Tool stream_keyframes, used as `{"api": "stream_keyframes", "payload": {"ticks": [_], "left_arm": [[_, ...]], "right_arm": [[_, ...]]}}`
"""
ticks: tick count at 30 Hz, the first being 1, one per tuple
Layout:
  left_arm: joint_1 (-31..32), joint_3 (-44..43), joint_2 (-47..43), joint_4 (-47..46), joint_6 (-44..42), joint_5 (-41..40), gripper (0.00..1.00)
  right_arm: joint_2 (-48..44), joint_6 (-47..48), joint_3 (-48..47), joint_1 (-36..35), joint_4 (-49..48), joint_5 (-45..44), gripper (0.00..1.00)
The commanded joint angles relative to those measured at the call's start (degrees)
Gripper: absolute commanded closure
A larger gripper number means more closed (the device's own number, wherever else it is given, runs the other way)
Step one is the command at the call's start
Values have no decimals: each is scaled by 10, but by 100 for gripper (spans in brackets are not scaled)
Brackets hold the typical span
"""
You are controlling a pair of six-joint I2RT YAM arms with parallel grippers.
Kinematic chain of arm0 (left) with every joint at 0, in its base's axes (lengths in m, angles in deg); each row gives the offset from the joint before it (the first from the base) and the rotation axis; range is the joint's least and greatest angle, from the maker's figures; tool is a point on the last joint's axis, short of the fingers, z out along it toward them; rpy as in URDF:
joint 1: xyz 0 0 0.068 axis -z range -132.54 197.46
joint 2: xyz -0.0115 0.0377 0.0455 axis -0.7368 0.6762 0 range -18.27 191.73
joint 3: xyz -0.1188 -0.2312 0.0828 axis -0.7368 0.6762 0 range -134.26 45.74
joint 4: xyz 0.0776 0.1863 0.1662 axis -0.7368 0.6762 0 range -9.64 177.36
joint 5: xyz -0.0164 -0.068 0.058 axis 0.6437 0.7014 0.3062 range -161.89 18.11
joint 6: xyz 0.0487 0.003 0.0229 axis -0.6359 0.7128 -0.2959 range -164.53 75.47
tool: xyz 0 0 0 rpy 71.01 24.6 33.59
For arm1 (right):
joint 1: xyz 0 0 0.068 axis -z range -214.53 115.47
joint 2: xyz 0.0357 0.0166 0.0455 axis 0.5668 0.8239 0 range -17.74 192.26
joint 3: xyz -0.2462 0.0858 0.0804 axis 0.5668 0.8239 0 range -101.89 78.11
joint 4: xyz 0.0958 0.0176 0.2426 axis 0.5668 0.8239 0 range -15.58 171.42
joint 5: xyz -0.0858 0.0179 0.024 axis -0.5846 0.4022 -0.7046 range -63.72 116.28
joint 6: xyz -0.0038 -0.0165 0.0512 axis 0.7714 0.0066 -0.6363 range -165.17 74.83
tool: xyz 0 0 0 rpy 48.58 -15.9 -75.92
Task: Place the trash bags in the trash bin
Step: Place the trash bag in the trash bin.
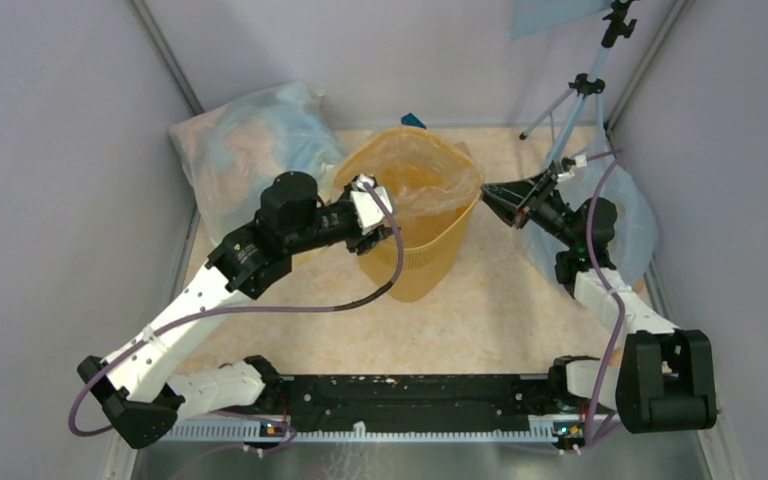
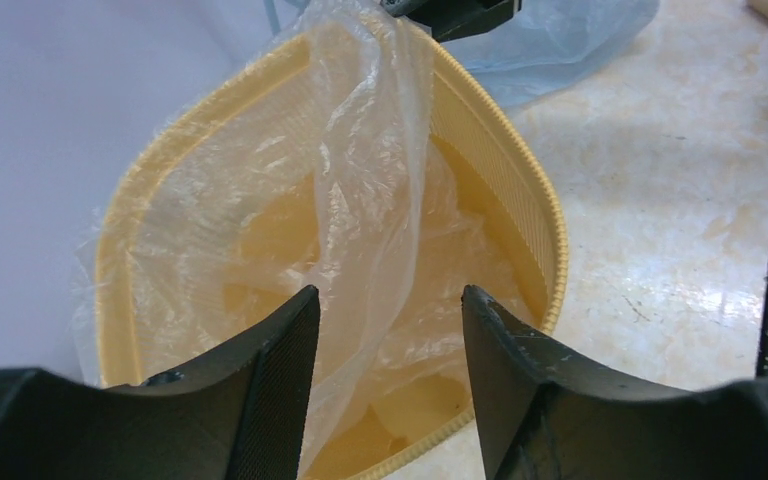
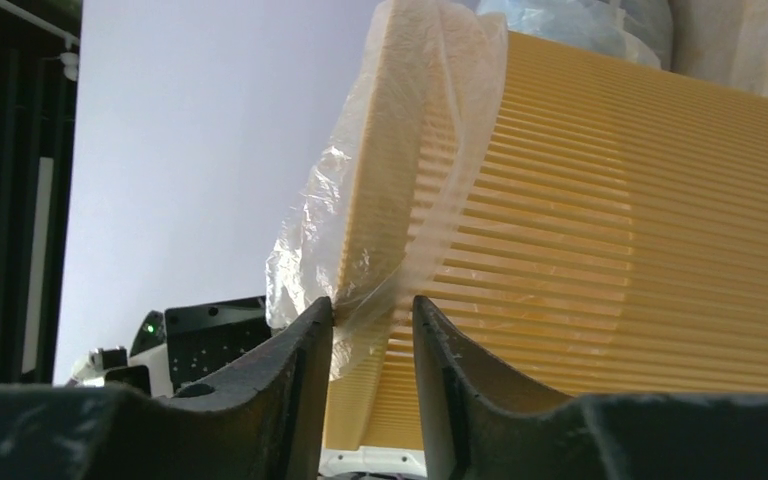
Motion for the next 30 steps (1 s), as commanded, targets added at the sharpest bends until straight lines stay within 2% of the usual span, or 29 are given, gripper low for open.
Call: {"api": "stream_keyframes", "payload": {"ticks": [1, 5, 8, 12, 17, 23, 25, 28, 30], "left_arm": [[35, -27, 7, -16, -47, -100, 37], [92, -54, 58, 23, -85, -184, 35], [113, -59, 79, 26, -102, -217, 39], [121, -64, 86, 24, -112, -234, 47], [129, -53, 73, 7, -127, -252, 66], [130, -60, 89, 15, -135, -257, 70], [130, -62, 95, 19, -135, -258, 69], [130, -59, 105, 16, -136, -275, 63], [130, -57, 111, 11, -136, -284, 65]], "right_arm": [[9, -19, -1, -9, -61, -3, 70], [13, -22, -1, -11, -66, -5, 89], [15, -24, 0, -11, -70, -6, 100], [17, -24, 0, -12, -70, -5, 100], [20, -25, -1, -11, -74, -2, 100], [21, -30, -1, -11, -82, 2, 100], [21, -31, 0, -11, -82, 2, 100], [21, -32, -1, -11, -83, 3, 100], [22, -33, 0, -11, -84, 4, 100]]}}
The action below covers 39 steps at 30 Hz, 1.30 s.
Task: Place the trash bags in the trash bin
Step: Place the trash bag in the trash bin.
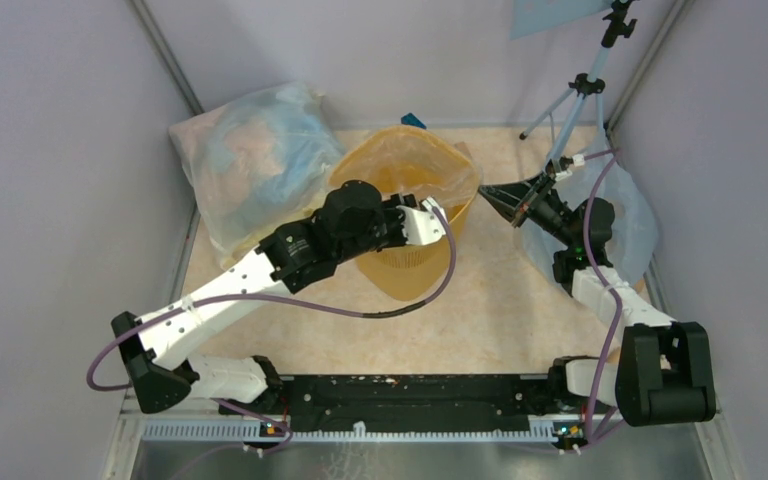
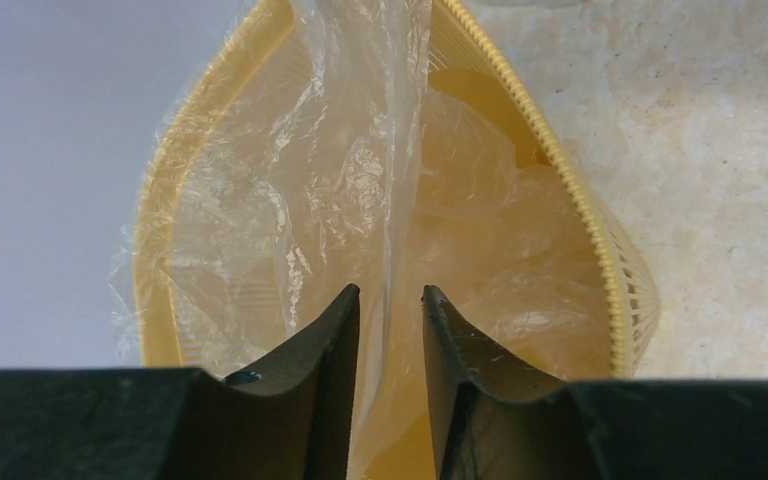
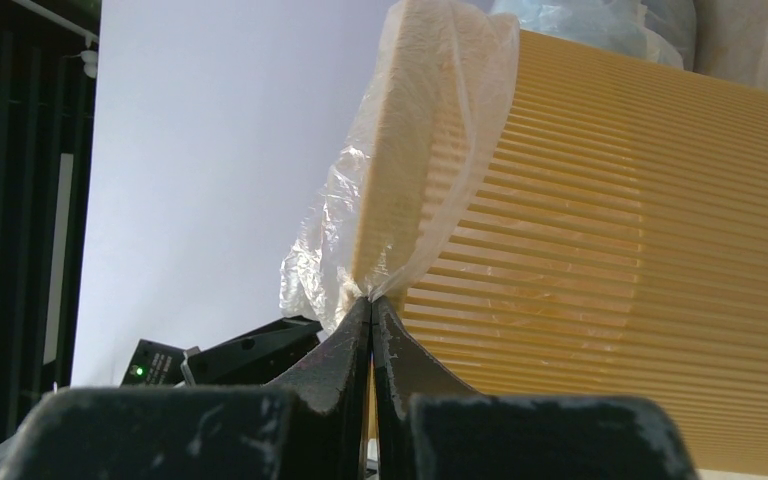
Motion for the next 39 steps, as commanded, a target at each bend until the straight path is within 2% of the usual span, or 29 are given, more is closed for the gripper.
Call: {"api": "stream_keyframes", "payload": {"ticks": [1, 5, 9, 11, 16, 24, 33, 35, 37, 39], "left_arm": [[3, -12, 12, -17, -4, -27, 70], [3, -21, 8, -21, -4, -26, 100], [3, -28, -17, -2, 16, 39, 100], [3, -23, -37, 0, 31, 98, 100], [3, -23, -55, 24, 61, 171, 100], [3, -14, -57, 41, 79, 197, 100], [3, 9, -67, 20, 90, 209, 100], [4, 10, -70, 19, 94, 209, 100], [4, 11, -72, 19, 94, 210, 100], [4, 14, -75, 19, 95, 210, 100]], "right_arm": [[0, -6, -1, -5, -37, 6, 100], [0, -4, 2, -5, -34, 8, 100], [-2, 8, 8, -5, -16, 15, 100], [-3, 21, 14, -5, 1, 17, 100], [-3, 45, 17, -5, 27, 22, 100], [-17, 98, -8, -5, 104, 25, 100], [-34, 121, -7, -4, 106, 27, 100], [-47, 159, -21, -4, 131, 29, 92], [-68, 229, -55, -2, 189, 29, 75], [-95, 342, -109, -2, 320, -5, 65]]}}
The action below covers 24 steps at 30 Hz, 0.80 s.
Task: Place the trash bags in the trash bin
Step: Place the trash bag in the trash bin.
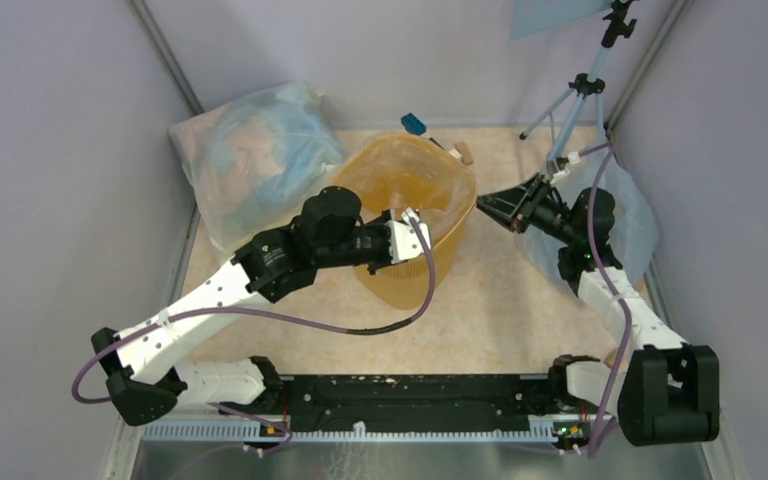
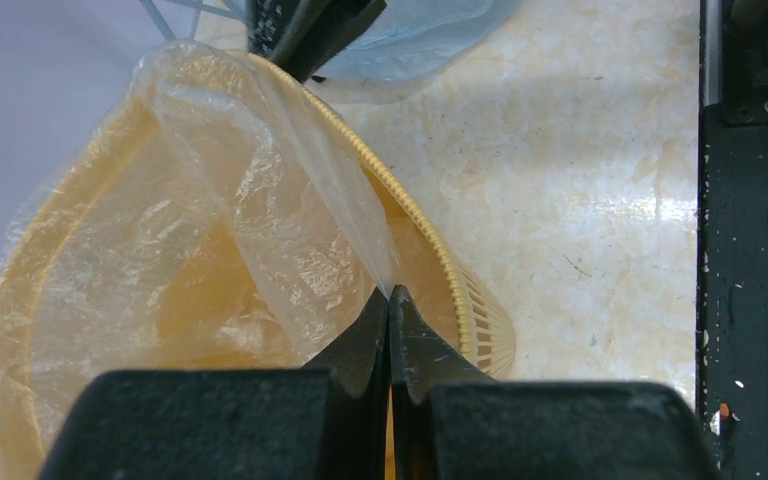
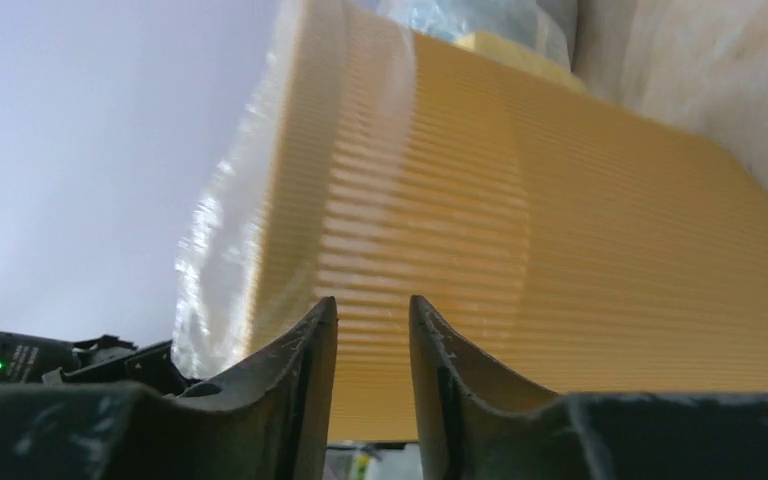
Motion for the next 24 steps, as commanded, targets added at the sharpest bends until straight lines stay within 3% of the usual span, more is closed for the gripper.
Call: {"api": "stream_keyframes", "payload": {"ticks": [1, 4, 8, 17, 21, 24], "left_arm": [[4, 4, -26, -23, 13, 21, 100], [4, 9, -31, -26, 15, 20, 100], [5, 10, -32, -29, 13, 19, 100], [6, 10, -30, -31, 10, 23, 100], [6, 13, -32, -31, 10, 26, 100], [6, 13, -31, -31, 10, 27, 100]], "right_arm": [[-72, 244, -129, -2, 216, -70, 59], [-98, 353, -183, -3, 307, -108, 41], [-54, 459, -292, -15, 429, -111, 26], [84, 613, -505, -100, 601, -219, 33], [149, 642, -570, -120, 605, -196, 42], [198, 678, -636, -154, 632, -198, 38]]}}
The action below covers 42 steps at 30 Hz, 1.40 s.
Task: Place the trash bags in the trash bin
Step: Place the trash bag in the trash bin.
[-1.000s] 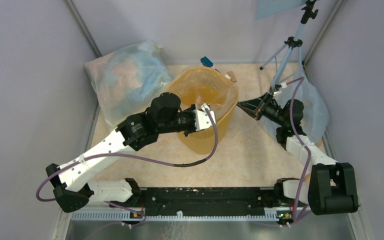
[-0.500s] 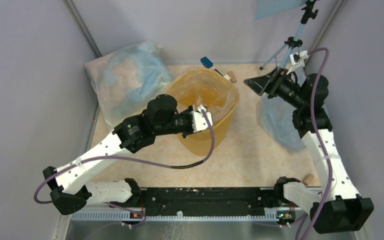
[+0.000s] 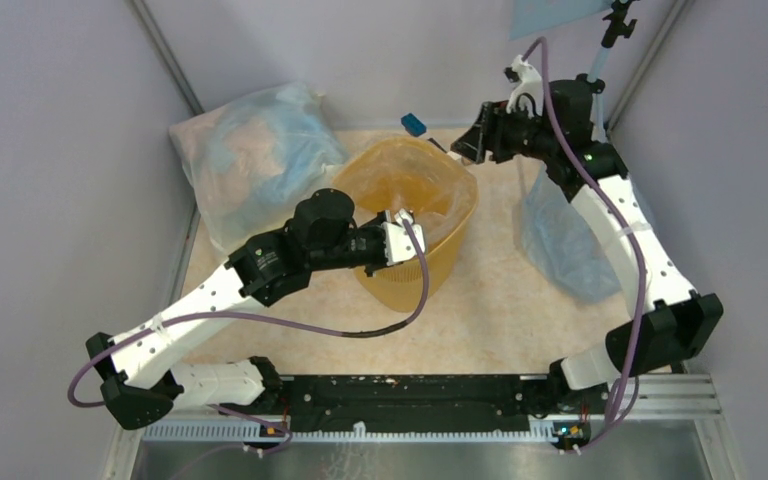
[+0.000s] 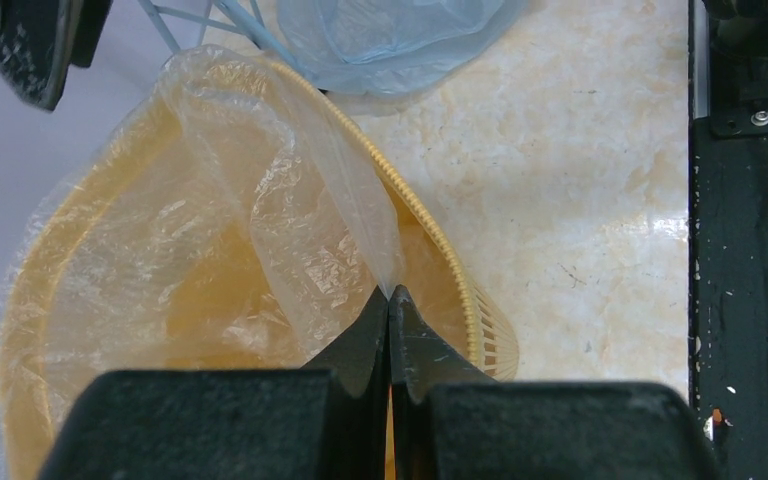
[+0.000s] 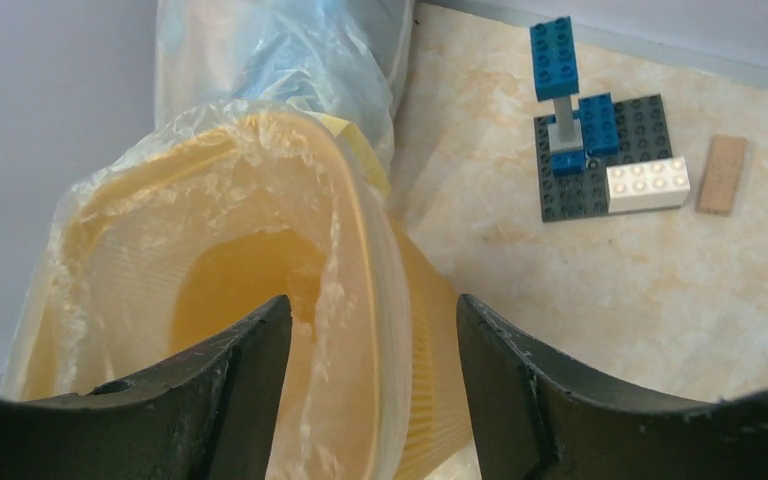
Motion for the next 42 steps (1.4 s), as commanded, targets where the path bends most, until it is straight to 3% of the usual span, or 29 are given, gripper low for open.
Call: {"api": "stream_keyframes", "payload": {"ticks": [1, 15, 19, 24, 30, 35, 42], "left_arm": [[6, 5, -11, -21, 4, 20, 100], [6, 3, -9, -20, -4, 18, 100], [6, 1, -7, -20, -1, 22, 100], [6, 1, -10, -20, 6, 33, 100], [8, 6, -12, -21, 21, 49, 100], [11, 13, -19, -28, 34, 66, 100], [13, 16, -30, -12, 35, 49, 100]], "right_arm": [[59, 87, -108, -48, 52, -17, 36], [231, 214, -309, -111, 191, -55, 36], [263, 217, -334, -114, 209, -61, 48], [267, 210, -328, -113, 206, -68, 72], [253, 193, -306, -114, 186, -89, 92], [248, 183, -296, -114, 180, -99, 100], [243, 181, -283, -116, 174, -108, 100]]}}
